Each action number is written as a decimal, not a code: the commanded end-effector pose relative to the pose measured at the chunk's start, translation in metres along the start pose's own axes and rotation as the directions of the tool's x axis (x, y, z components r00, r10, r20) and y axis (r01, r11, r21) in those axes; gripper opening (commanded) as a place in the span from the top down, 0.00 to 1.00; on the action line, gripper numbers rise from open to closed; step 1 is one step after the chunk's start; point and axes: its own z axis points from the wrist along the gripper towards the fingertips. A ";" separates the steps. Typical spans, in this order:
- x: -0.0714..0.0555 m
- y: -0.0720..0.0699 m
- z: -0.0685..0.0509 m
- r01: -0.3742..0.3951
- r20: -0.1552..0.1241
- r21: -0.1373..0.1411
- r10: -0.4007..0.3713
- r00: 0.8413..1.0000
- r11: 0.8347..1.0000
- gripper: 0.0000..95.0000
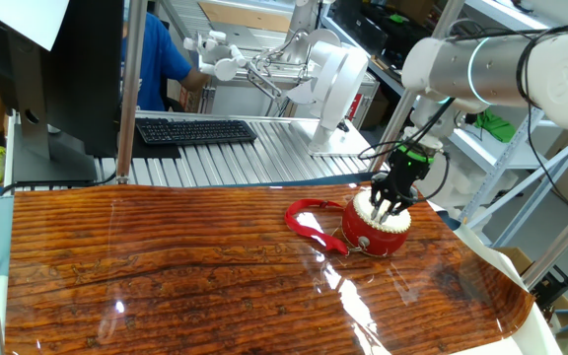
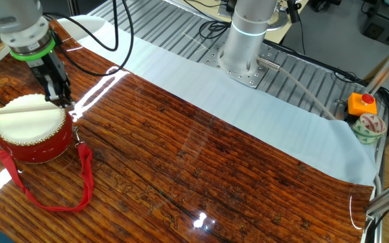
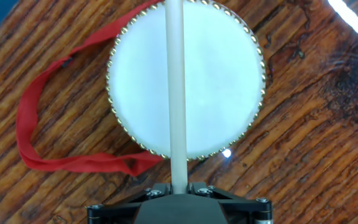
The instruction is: Play the drum
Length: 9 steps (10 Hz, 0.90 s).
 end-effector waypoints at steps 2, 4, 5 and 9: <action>-0.001 0.000 0.004 -0.001 -0.004 -0.003 0.001 1.000 1.000 1.00; -0.001 0.000 0.006 0.003 -0.002 -0.004 -0.003 1.000 1.000 1.00; -0.001 0.000 0.007 0.002 -0.005 -0.005 -0.002 1.000 1.000 1.00; -0.001 0.000 0.008 0.001 -0.056 -0.012 -0.002 0.998 1.000 1.00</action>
